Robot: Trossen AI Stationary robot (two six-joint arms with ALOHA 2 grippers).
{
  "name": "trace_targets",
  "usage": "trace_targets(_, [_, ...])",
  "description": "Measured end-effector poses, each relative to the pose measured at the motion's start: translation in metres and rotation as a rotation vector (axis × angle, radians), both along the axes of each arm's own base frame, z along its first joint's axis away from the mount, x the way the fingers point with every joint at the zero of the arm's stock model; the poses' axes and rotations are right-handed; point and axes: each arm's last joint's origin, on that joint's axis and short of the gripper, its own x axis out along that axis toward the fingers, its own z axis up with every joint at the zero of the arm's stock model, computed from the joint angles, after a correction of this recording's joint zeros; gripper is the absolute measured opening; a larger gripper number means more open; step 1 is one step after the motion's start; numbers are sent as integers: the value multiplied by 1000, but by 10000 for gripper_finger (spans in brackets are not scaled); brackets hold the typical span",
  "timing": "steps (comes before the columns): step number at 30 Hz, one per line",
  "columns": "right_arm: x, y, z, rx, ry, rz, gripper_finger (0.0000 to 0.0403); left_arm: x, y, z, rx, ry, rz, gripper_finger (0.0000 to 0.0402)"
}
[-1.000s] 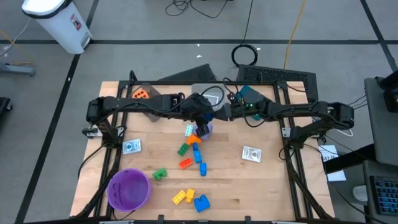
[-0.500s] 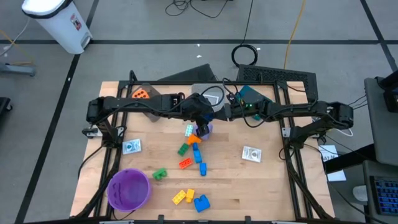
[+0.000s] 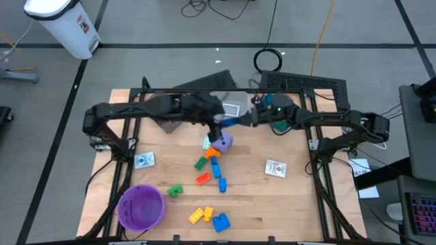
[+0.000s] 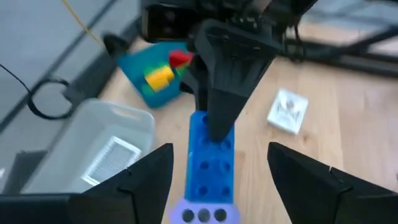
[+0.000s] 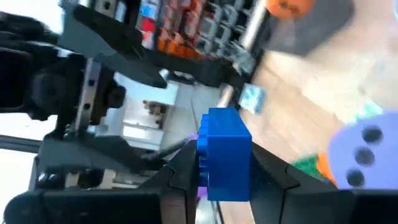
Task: Pick & Place Toys
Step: Put the blue game piece into the blue bin
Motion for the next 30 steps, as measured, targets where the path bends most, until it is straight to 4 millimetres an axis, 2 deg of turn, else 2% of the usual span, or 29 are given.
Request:
trace_targets(8, [-44, -23, 18, -94, 74, -135, 89, -50, 10, 55, 35, -199, 84, 268])
trace_targets(13, [-81, -30, 20, -191, 236, -270, 89, -68, 11, 75, 54, -292, 99, 268])
trace_targets(17, [-109, -31, 11, -287, 474, -407, 89, -69, 11, 80, 66, -333, 95, 269])
trace_targets(22, [-131, -33, -1, -360, 726, -486, 89, -65, 13, 77, 75, -328, 94, 269])
trace_targets(30, [-130, -52, -10, -400, 815, -571, 89, -58, 14, 72, 60, -317, 100, 269])
